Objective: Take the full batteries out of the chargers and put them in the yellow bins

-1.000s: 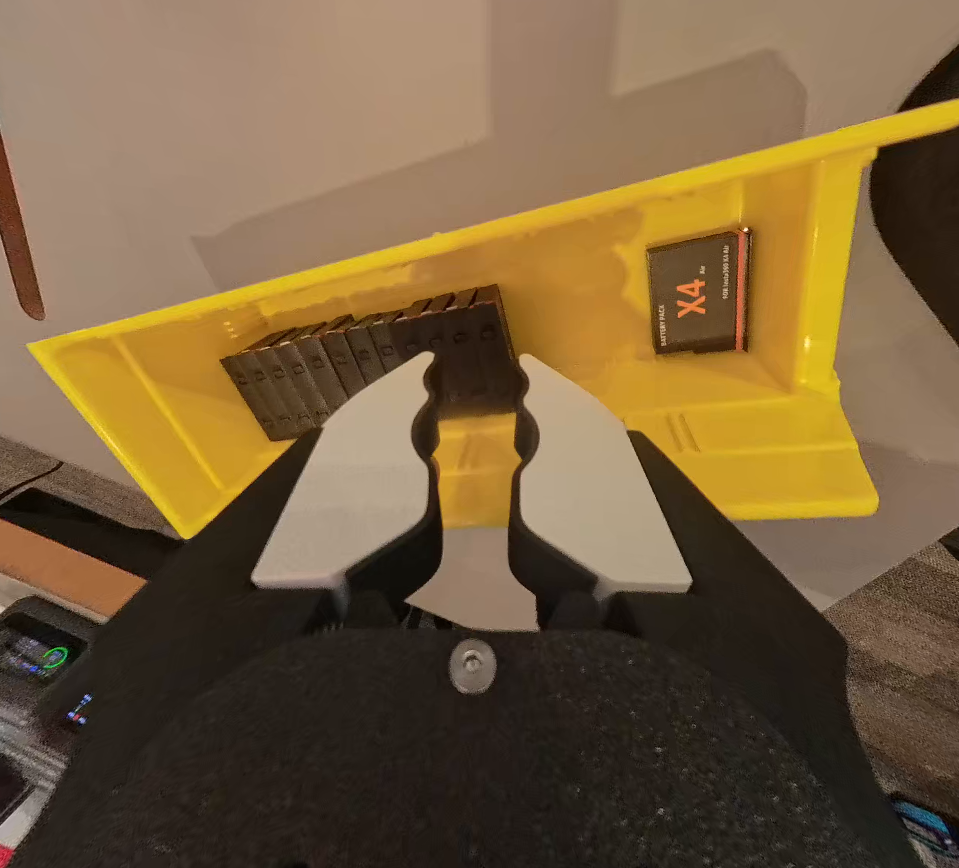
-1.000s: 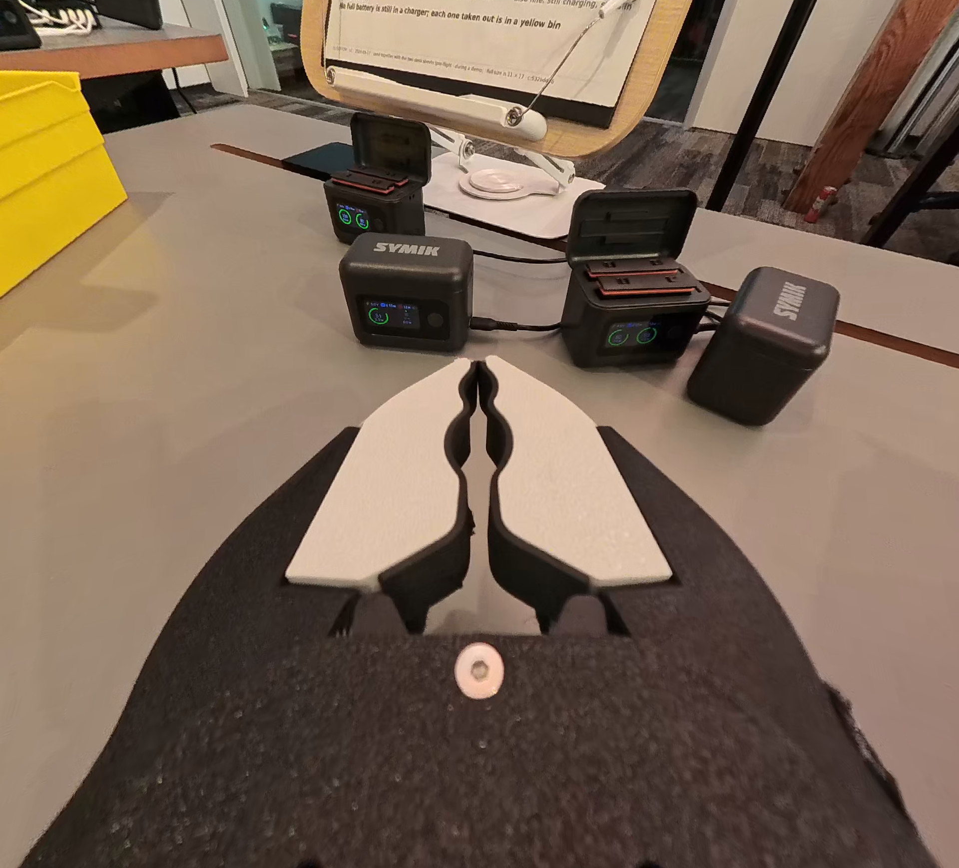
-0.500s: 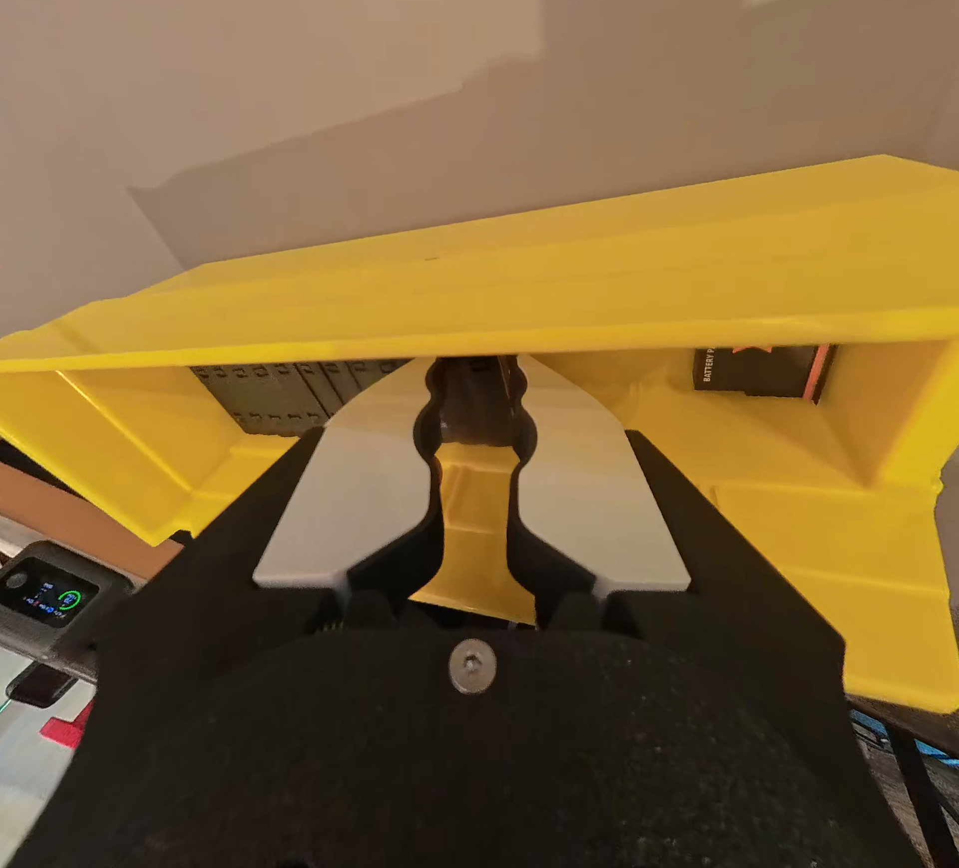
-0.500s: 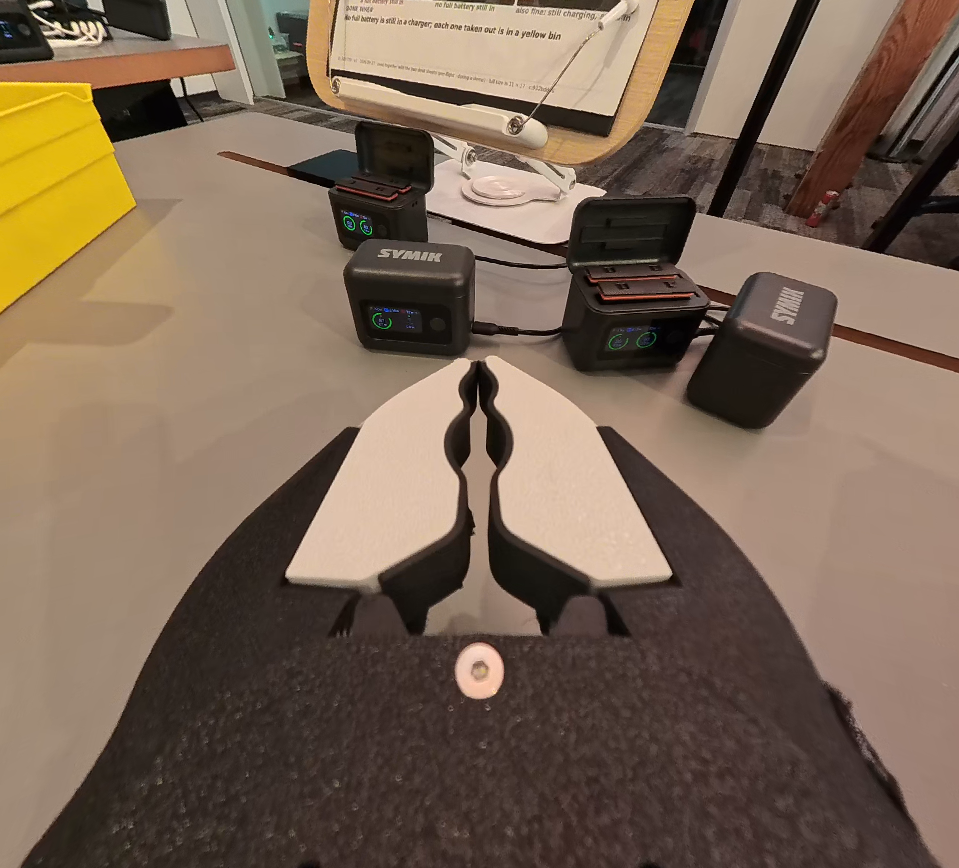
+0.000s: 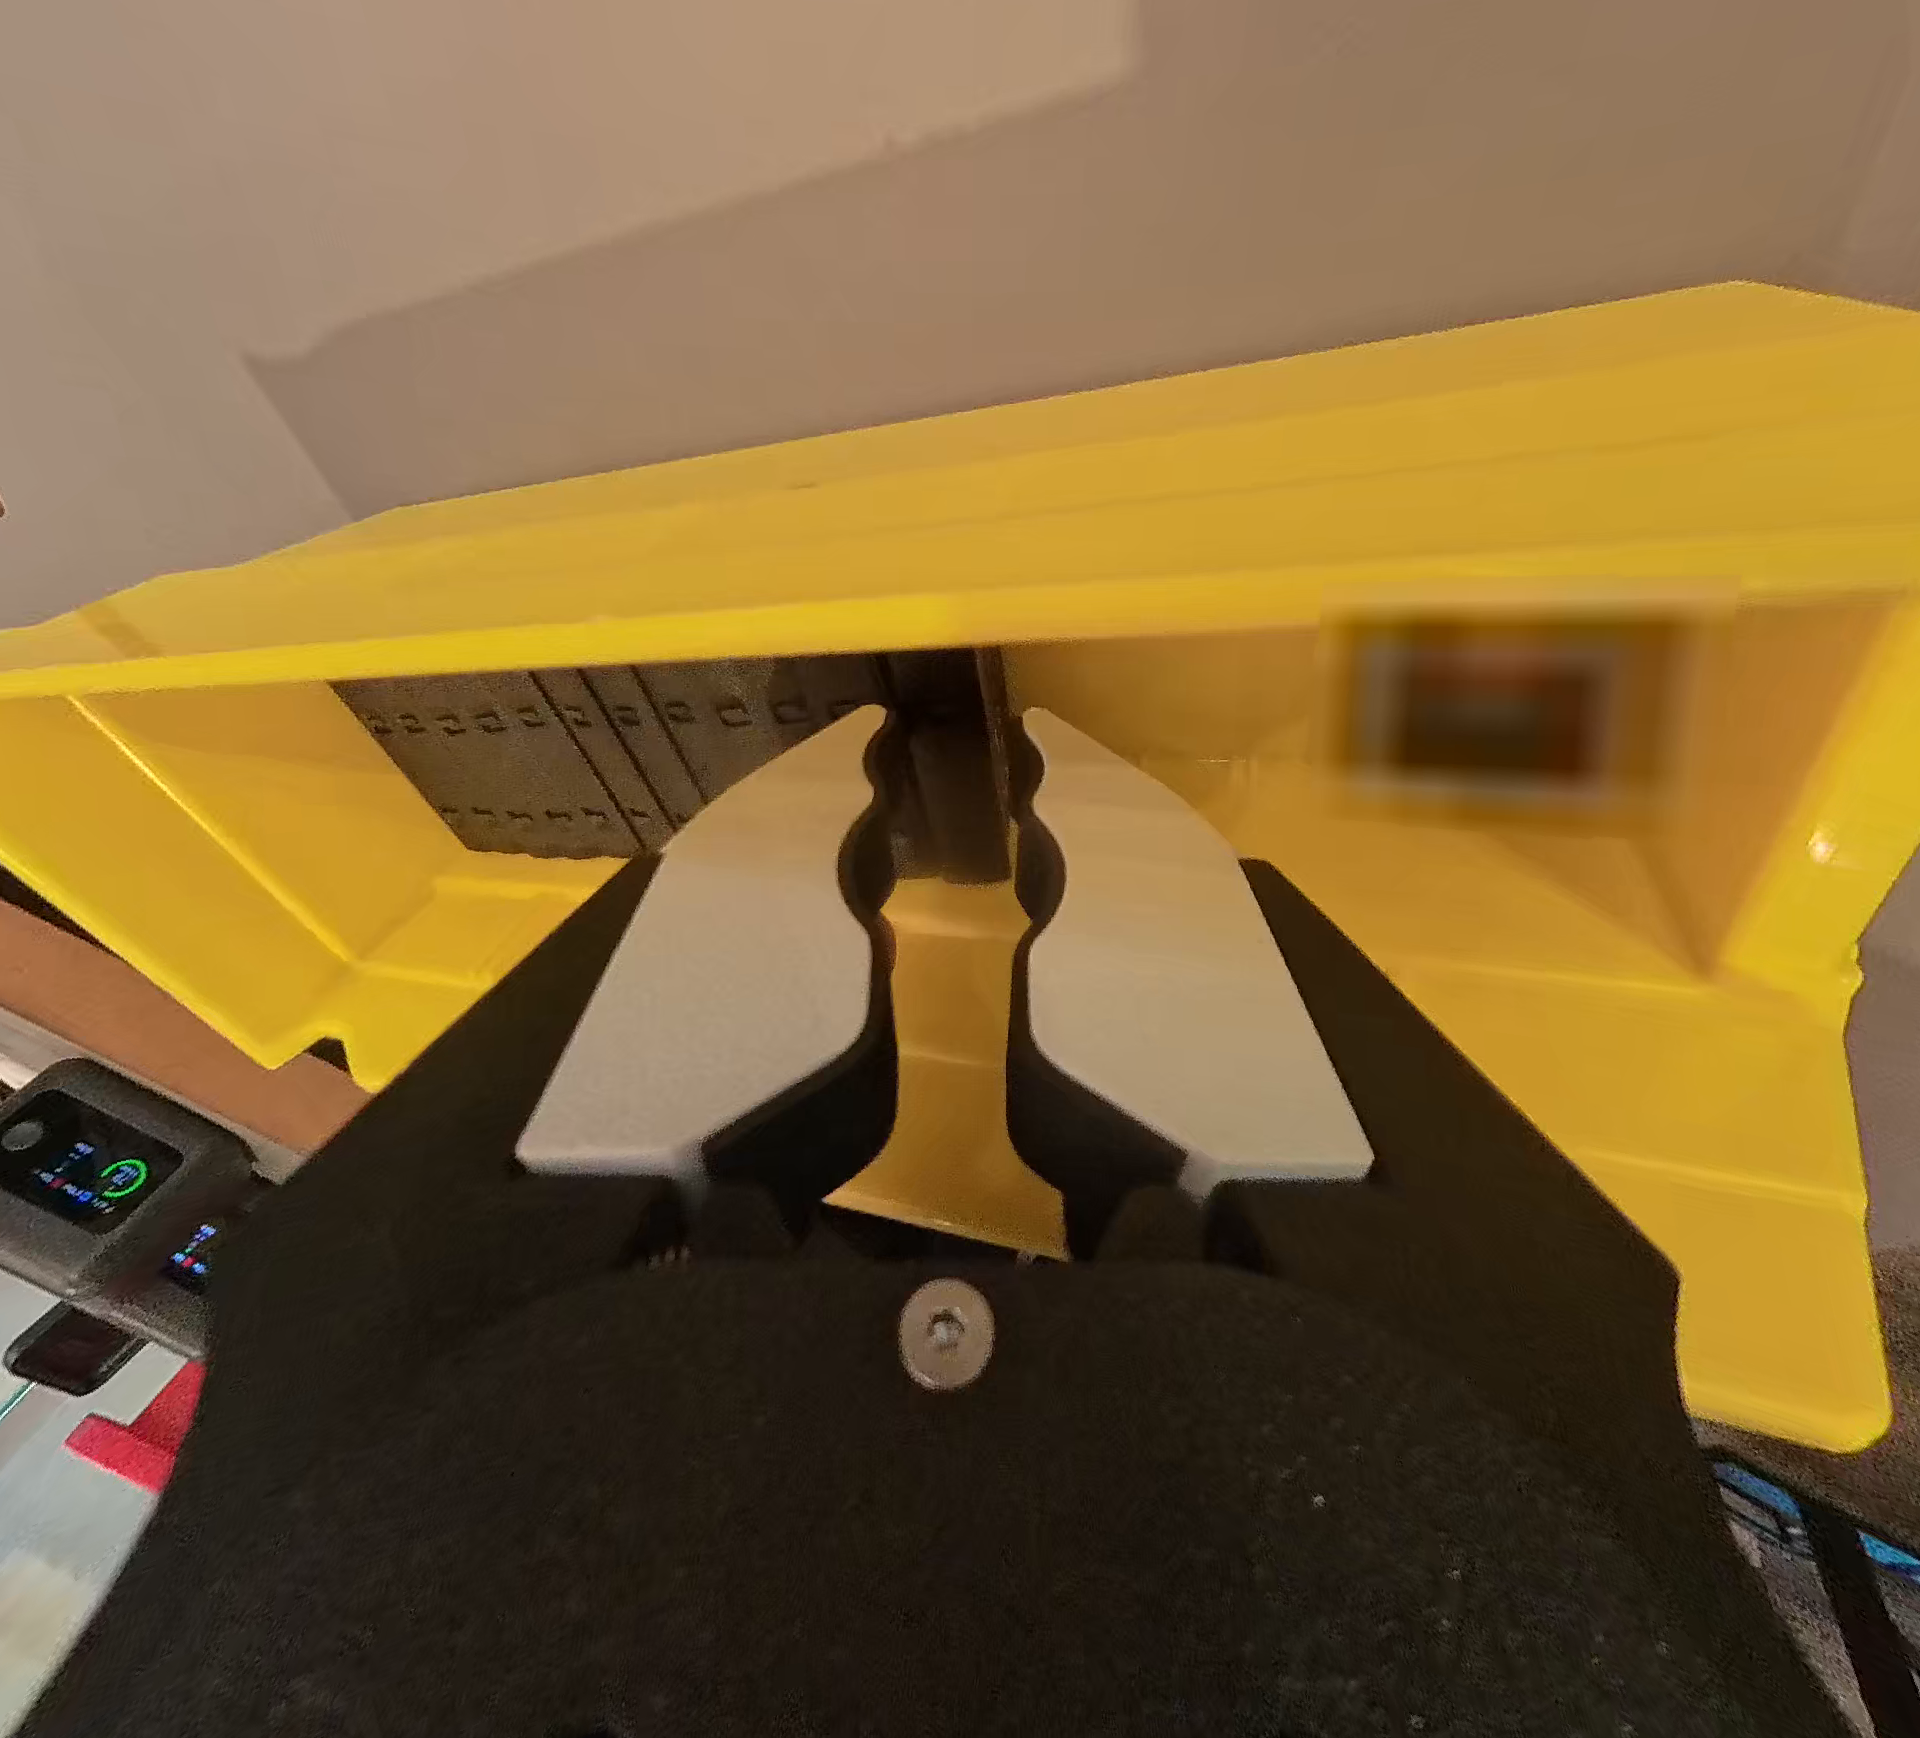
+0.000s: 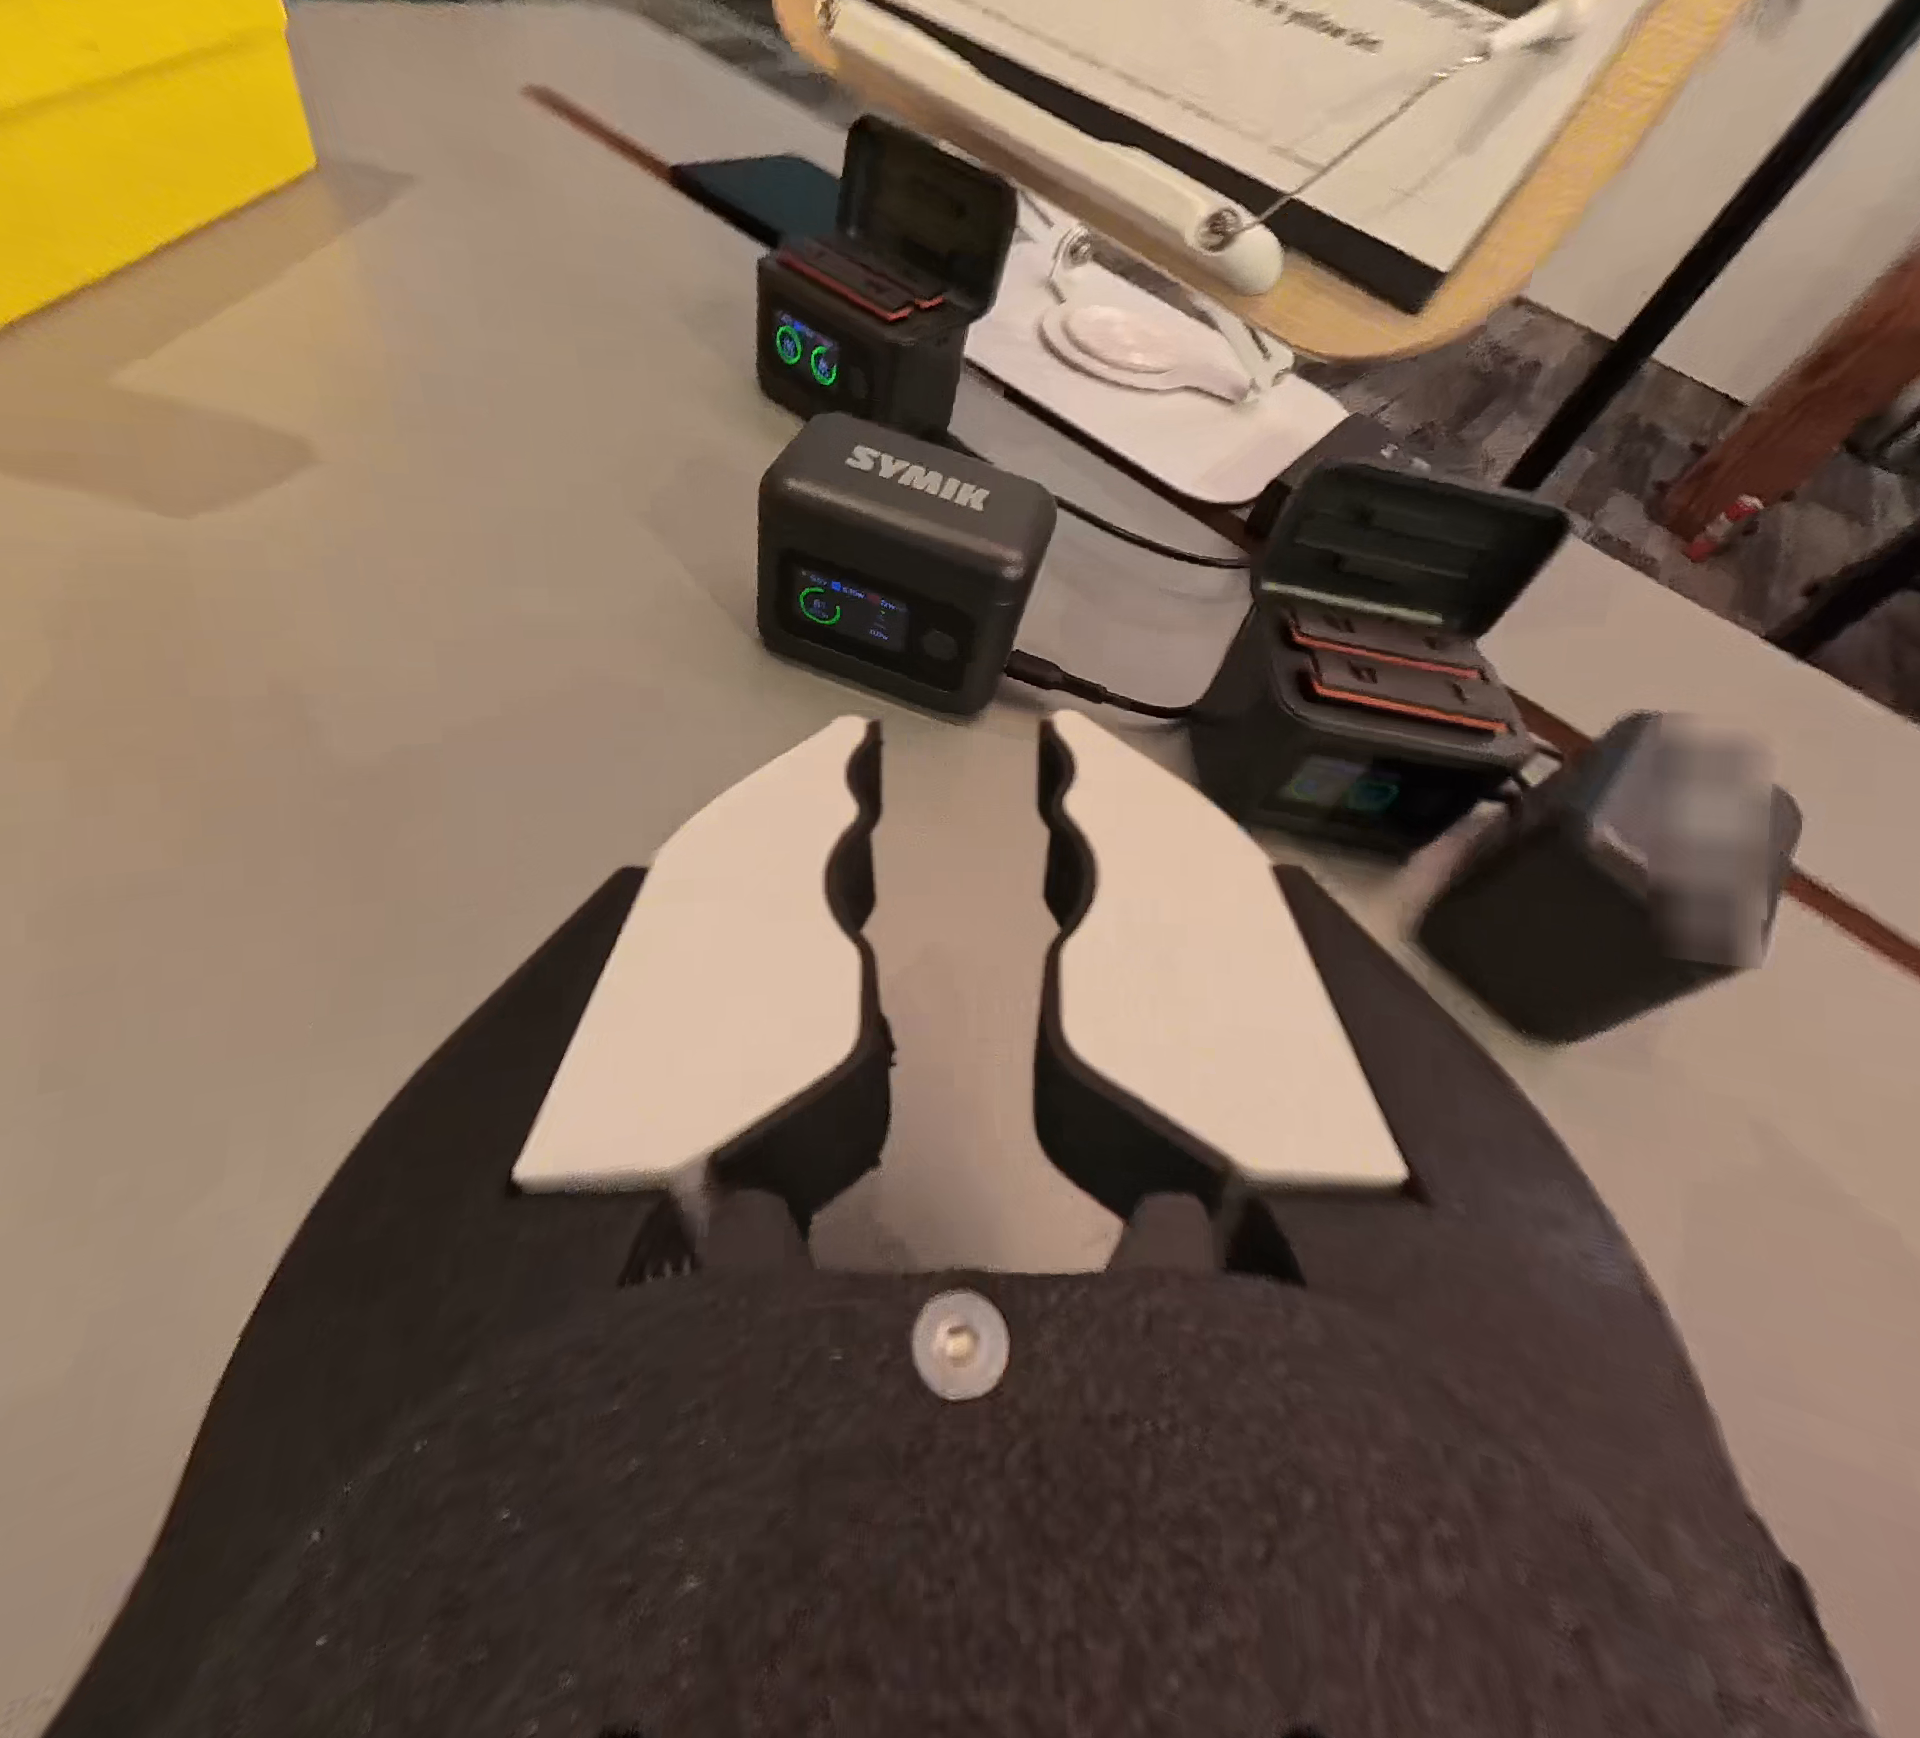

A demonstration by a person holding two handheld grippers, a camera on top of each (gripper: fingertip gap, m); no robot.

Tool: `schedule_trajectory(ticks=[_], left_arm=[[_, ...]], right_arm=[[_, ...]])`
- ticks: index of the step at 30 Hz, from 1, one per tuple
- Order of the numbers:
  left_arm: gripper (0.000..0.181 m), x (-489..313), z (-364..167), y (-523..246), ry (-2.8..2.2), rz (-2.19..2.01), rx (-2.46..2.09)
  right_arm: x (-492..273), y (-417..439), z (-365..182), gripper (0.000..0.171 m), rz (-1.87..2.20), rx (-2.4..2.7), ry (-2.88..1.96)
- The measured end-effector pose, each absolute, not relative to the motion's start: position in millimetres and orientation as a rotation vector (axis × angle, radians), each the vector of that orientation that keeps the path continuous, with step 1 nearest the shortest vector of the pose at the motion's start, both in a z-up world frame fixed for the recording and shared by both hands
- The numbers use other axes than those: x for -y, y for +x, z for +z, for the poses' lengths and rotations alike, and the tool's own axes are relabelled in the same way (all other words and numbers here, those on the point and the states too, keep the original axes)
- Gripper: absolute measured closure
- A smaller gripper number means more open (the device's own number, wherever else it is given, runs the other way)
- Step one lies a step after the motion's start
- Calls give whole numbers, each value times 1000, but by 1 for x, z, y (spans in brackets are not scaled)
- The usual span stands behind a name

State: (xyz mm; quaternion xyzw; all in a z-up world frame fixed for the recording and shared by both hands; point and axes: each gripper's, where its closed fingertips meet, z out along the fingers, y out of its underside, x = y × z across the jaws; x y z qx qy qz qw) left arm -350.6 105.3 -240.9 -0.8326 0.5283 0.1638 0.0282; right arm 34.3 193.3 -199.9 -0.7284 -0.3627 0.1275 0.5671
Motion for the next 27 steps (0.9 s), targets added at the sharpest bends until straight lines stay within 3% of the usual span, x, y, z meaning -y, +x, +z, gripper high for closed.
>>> schedule_trajectory(ticks=[13, 18, 27], left_arm=[[165, -105, -249, -345, -2578, 445, -1664], [166, -103, -251, -343, -2581, 384, -1683], [166, -102, -251, -341, -2546, 353, -1725]], right_arm=[[-256, -38, -216, 110, 48, 2035, -1504], [-258, -33, -239, 117, 50, 2346, -1569], [-227, -18, -229, 119, 258, 2501, -1861]])
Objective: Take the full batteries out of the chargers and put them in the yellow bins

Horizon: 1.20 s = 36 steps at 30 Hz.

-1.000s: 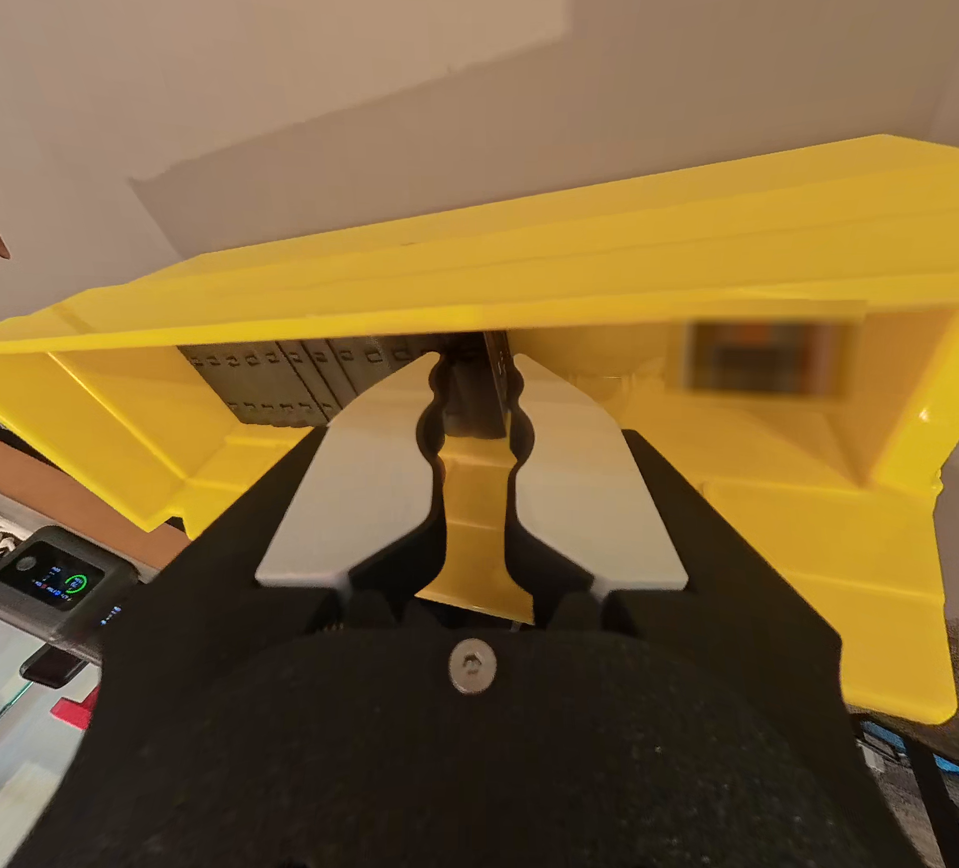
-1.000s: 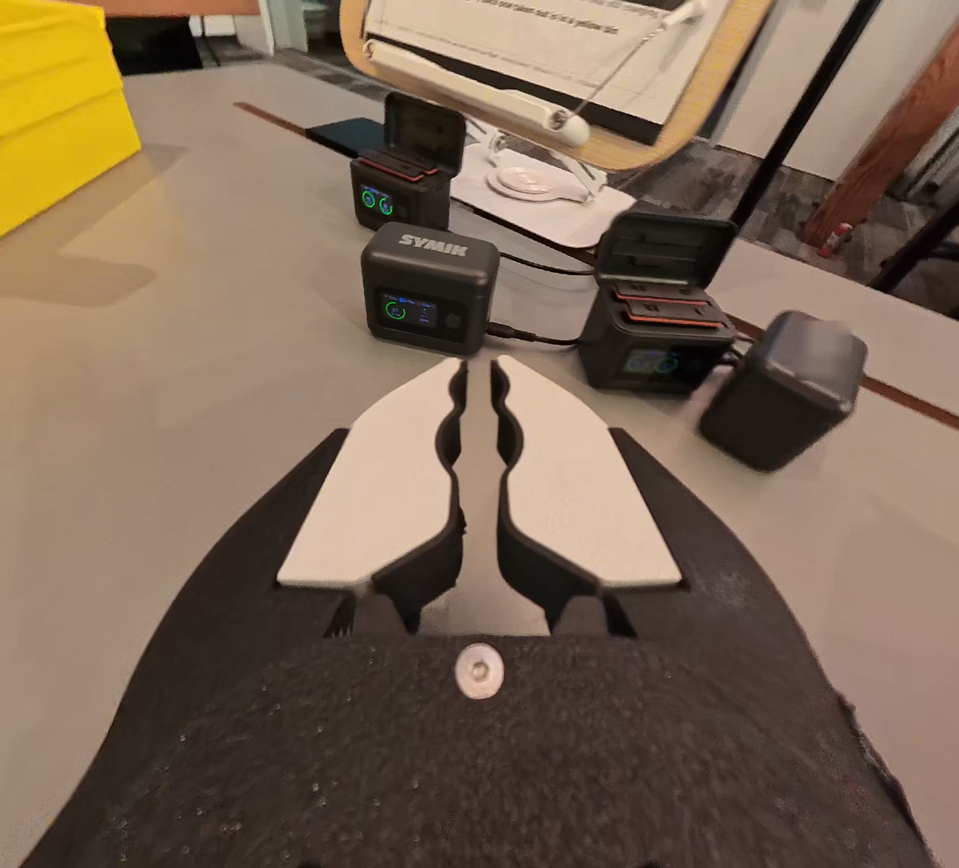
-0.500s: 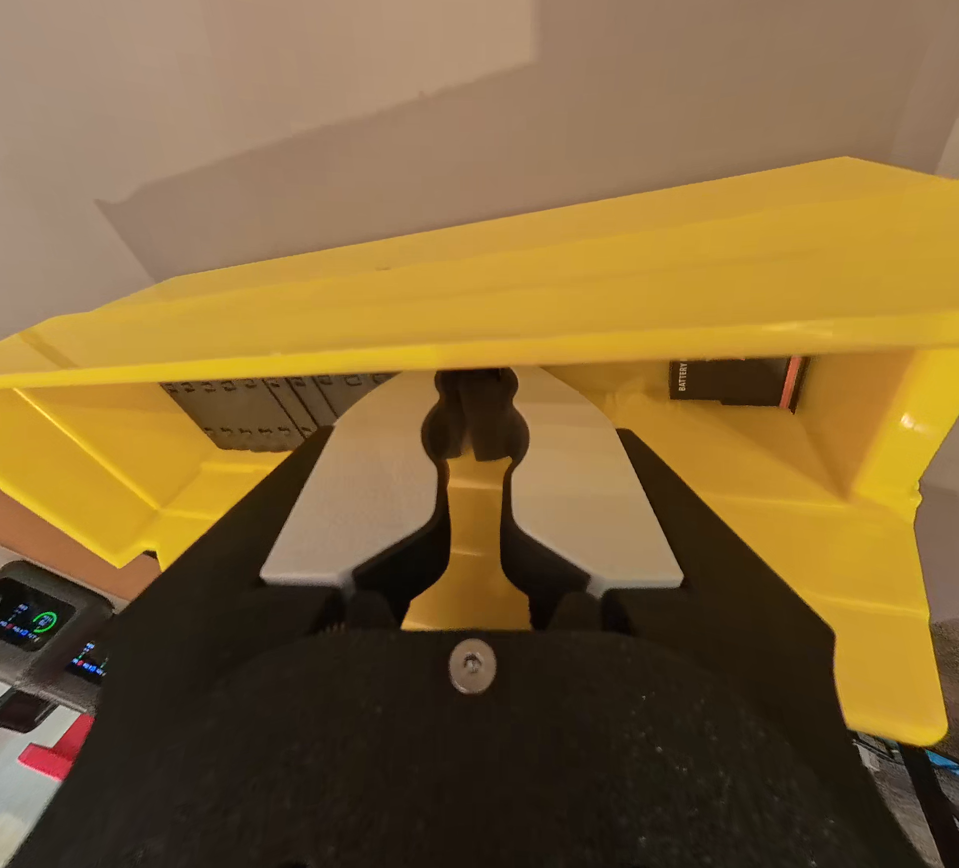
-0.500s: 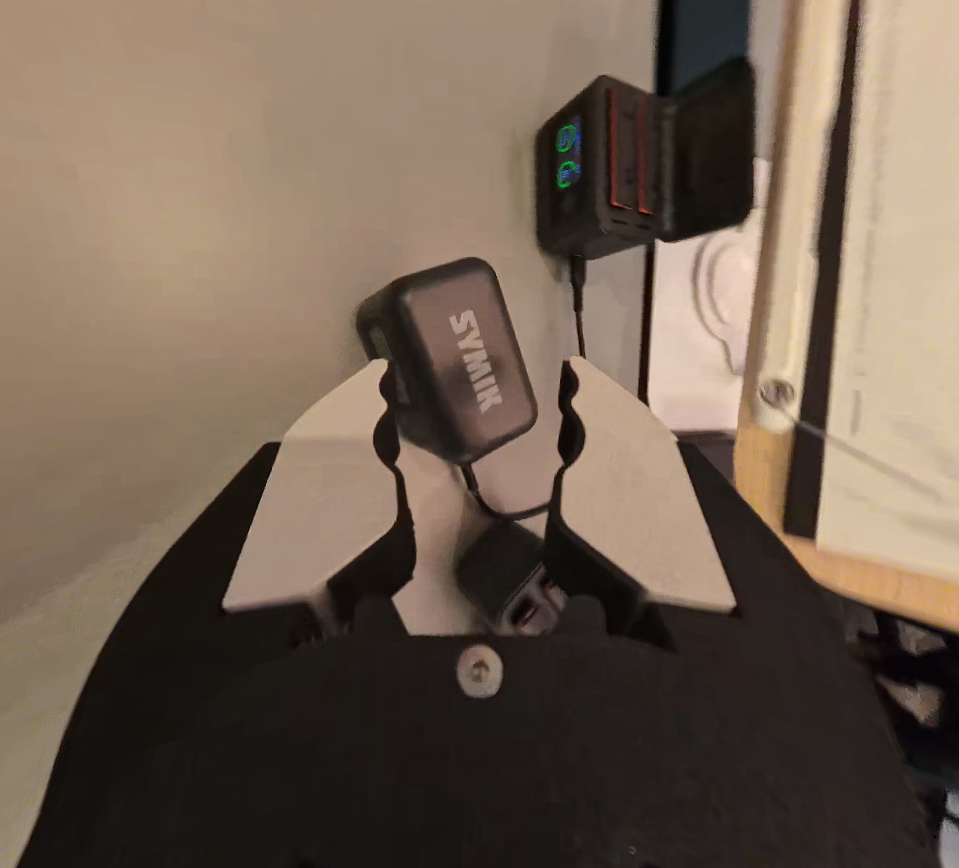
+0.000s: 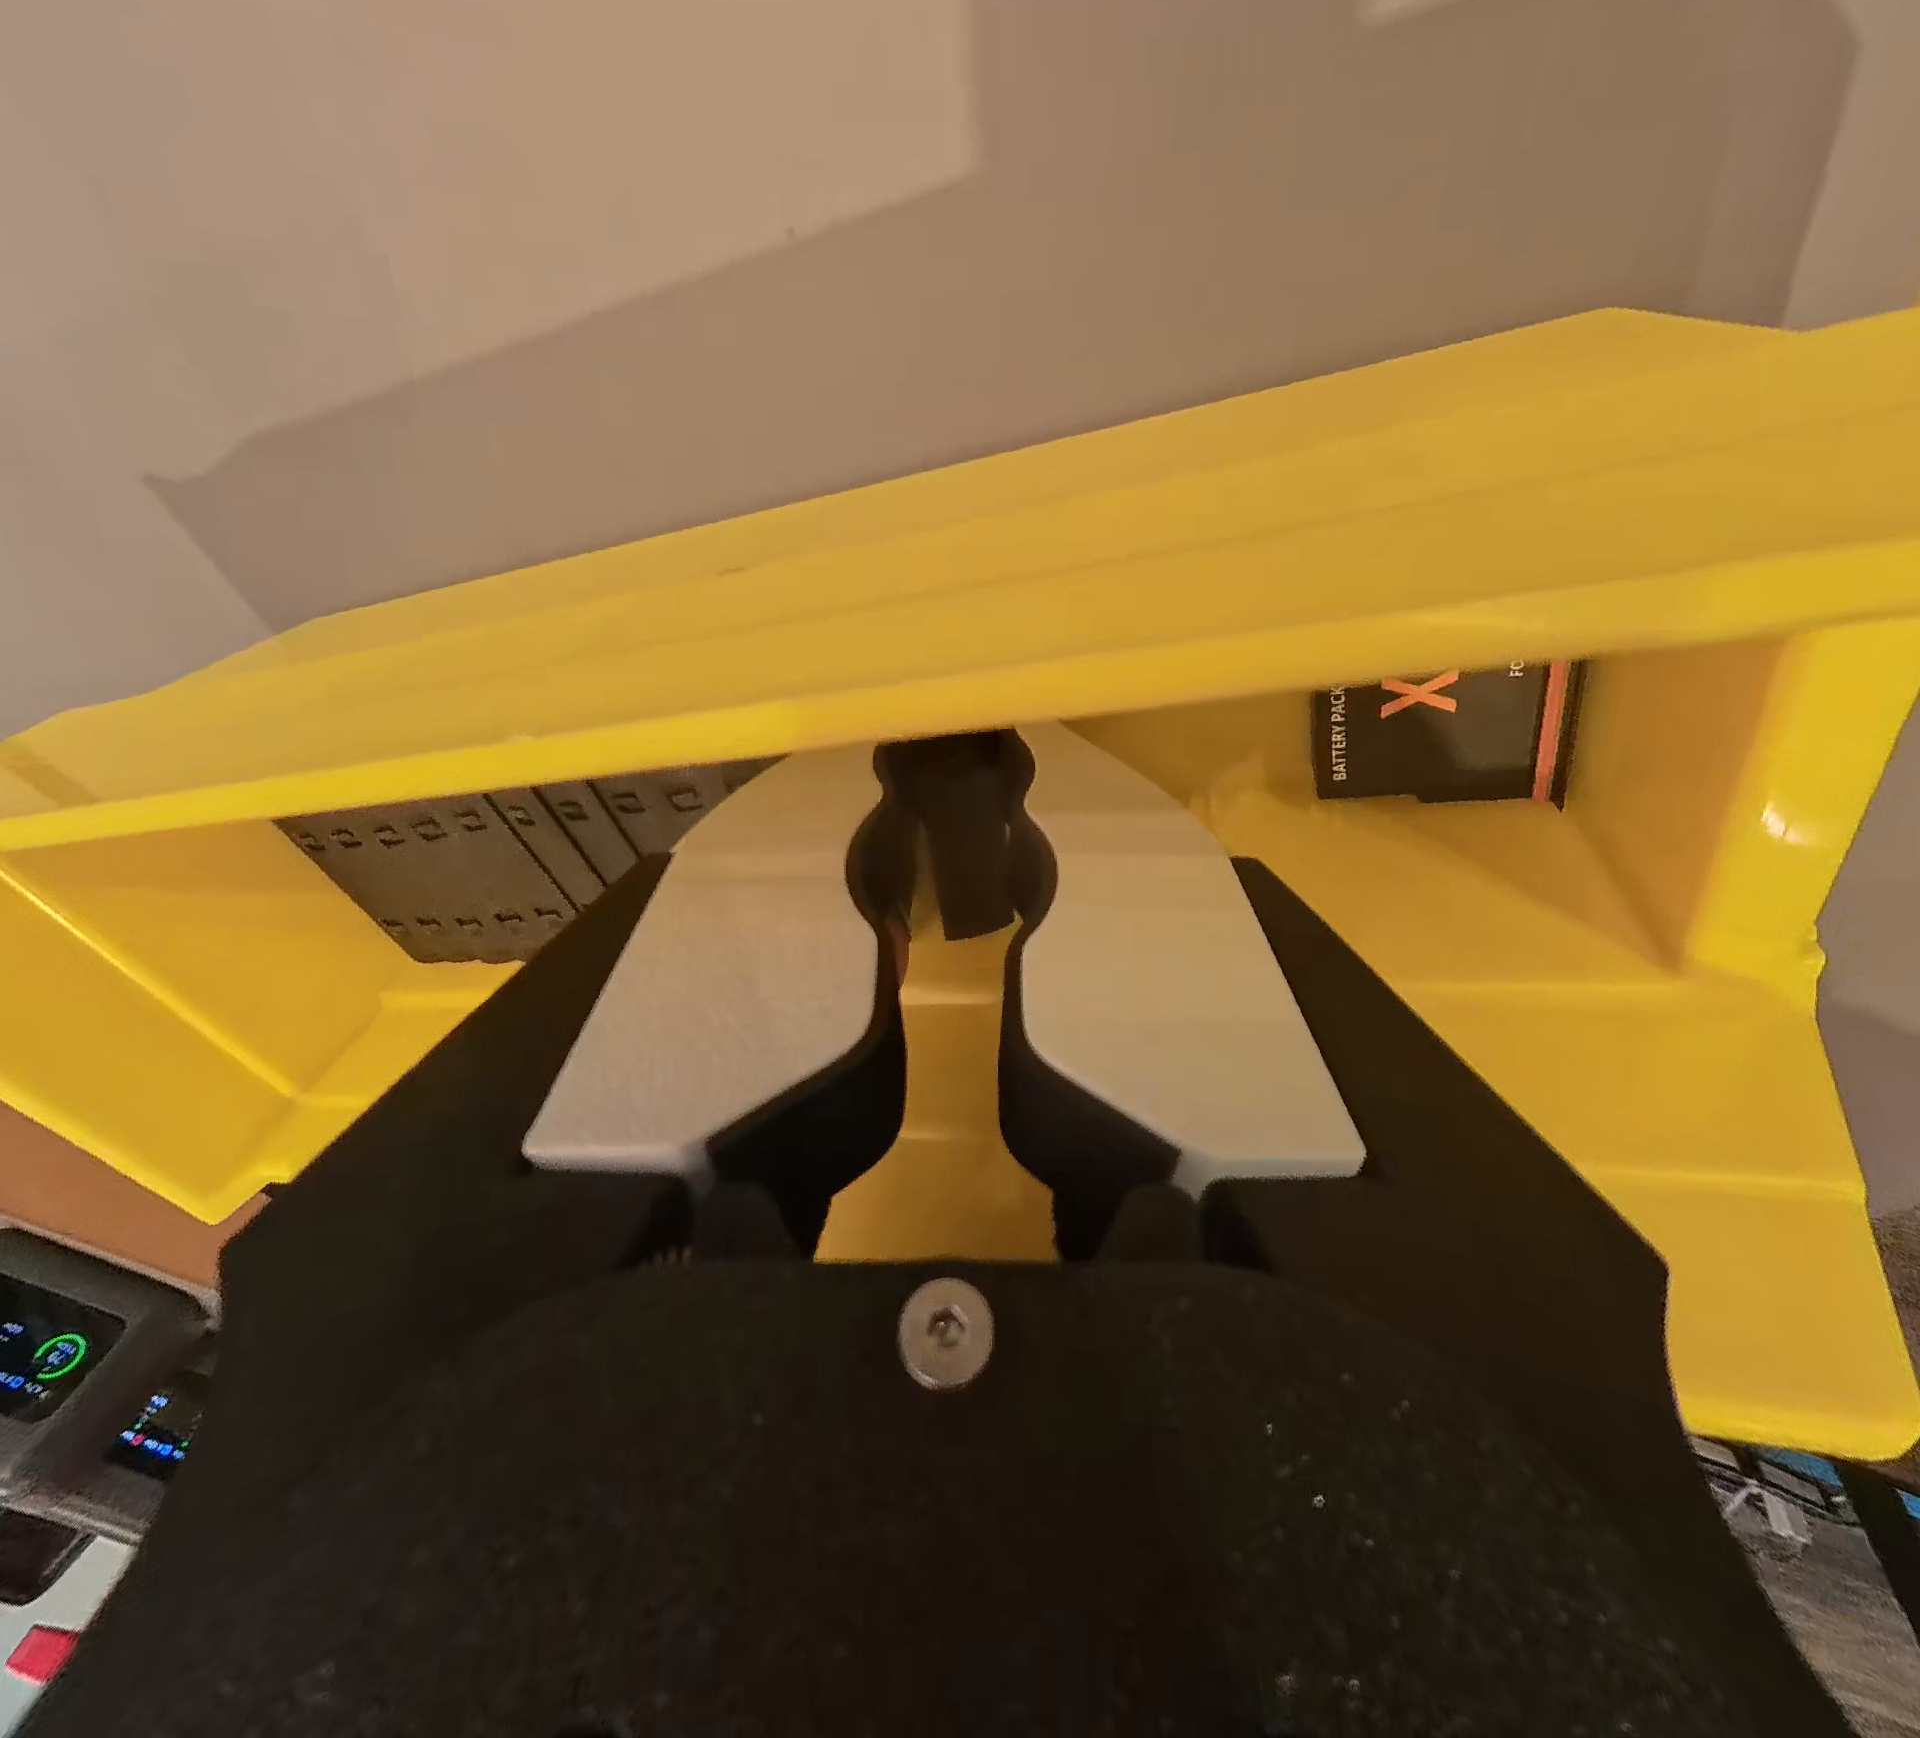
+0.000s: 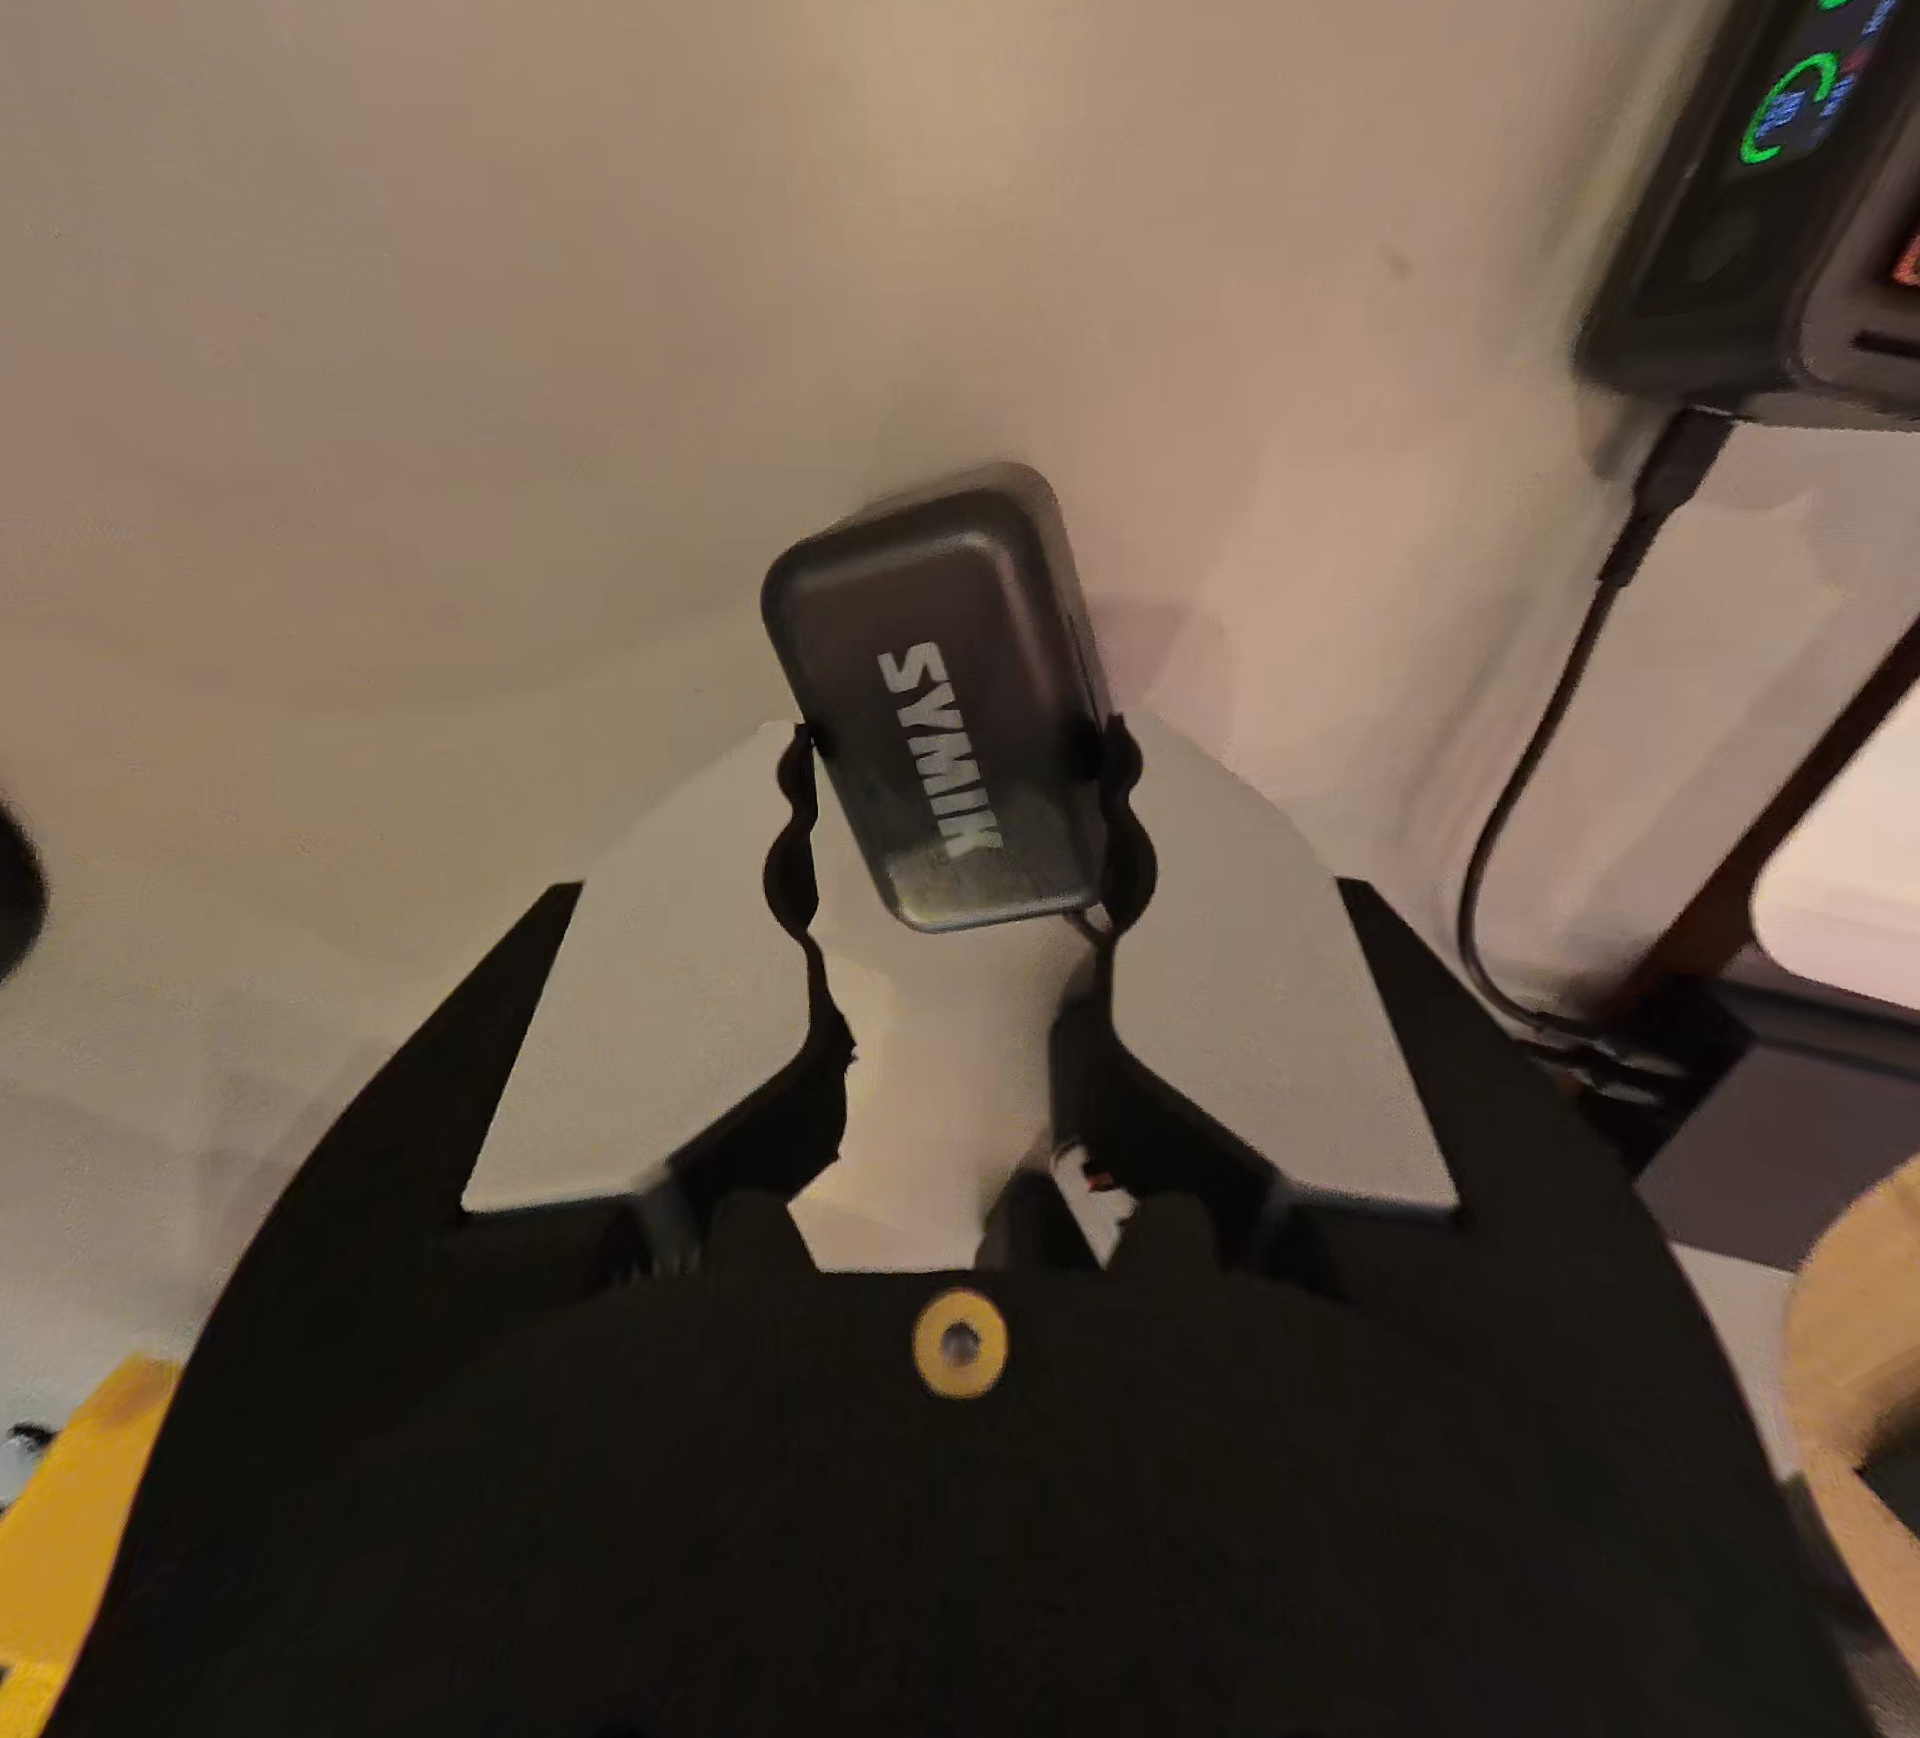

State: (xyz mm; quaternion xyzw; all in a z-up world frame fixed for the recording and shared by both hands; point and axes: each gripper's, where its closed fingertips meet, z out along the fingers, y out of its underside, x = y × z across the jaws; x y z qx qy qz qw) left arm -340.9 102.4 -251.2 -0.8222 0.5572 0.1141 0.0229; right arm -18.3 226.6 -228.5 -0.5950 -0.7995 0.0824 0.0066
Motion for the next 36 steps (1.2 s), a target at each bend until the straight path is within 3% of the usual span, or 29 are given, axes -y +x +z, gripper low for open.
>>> schedule_trajectory(ticks=[2, 3, 5, 8, 14, 19, 22, 26, 36], left_arm=[[166, -102, -251, -341, -2539, 362, -1741], [166, -102, -251, -341, -2538, 366, -1747], [166, -101, -252, -341, -2539, 370, -1757], [166, -101, -252, -340, -2540, 366, -1757], [166, -102, -253, -340, -2538, 349, -1766], [166, -101, -253, -340, -2538, 344, -1759], [166, -101, -253, -340, -2541, 336, -1750], [166, -101, -254, -340, -2541, 342, -1759], [167, -102, -251, -340, -2529, 325, -1743]], right_arm=[[-221, -19, -224, 120, 338, 2505, -1914], [-217, -22, -218, 129, 445, 2487, -1956], [-214, -34, -202, 171, 674, 2404, -2001], [-233, -30, -209, 171, 486, 2434, -1906], [-232, -36, -213, 130, 350, 2439, -1601], [-224, -30, -222, 105, 239, 2523, -1437], [-226, -24, -235, 101, 103, 2591, -1365], [-232, -26, -241, 116, 36, 2632, -1253], [-240, -15, -233, 116, 373, 2798, -1804]])
